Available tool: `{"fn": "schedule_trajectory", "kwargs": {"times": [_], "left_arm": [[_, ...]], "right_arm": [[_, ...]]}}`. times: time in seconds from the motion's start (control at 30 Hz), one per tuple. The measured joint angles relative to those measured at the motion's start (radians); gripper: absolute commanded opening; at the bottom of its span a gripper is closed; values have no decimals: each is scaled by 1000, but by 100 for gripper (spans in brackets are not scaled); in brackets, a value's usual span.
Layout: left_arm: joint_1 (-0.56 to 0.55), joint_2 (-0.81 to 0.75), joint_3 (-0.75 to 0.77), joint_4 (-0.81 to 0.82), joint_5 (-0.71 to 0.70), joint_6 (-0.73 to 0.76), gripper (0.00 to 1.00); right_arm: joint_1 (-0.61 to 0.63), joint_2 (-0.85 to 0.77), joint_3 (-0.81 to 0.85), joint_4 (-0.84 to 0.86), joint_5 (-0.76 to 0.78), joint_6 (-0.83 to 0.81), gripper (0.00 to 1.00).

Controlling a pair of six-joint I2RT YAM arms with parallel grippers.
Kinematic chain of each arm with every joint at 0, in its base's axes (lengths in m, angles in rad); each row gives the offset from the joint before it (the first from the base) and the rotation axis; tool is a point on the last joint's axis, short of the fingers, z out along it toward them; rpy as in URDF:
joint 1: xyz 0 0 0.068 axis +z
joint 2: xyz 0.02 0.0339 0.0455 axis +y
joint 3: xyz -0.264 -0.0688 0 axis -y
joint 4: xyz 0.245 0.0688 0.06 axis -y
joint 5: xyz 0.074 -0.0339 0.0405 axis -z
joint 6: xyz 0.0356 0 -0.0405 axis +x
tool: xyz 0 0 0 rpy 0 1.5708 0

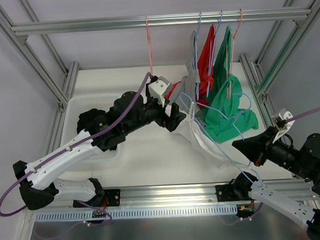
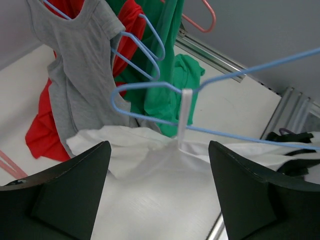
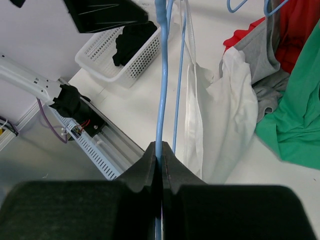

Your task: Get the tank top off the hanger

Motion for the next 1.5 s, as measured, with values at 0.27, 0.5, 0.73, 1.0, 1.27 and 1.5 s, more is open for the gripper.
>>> {"fn": "schedule_trajectory", "kwargs": {"times": [0.27, 0.5, 0.73, 1.0, 1.27, 1.5], "left_arm": [[-6, 163, 90, 65, -2, 39, 65], [-6, 183, 91, 95, 53, 29, 46], [-6, 182, 60, 132, 84, 14, 49], [-6, 182, 34, 135, 99, 0, 28], [-6, 182, 33, 154, 104, -9, 45], [-6, 182, 32, 178, 129, -19, 33]], "right_arm": [[0, -1, 61, -93, -43, 4, 0], [0, -1, 87, -106, -40, 4, 0], [0, -1, 90, -106, -19, 3, 0], [0, -1, 95, -105, -13, 3, 0], [0, -1, 95, -86, -13, 5, 0], [0, -1, 91, -66, -15, 8, 0]]}}
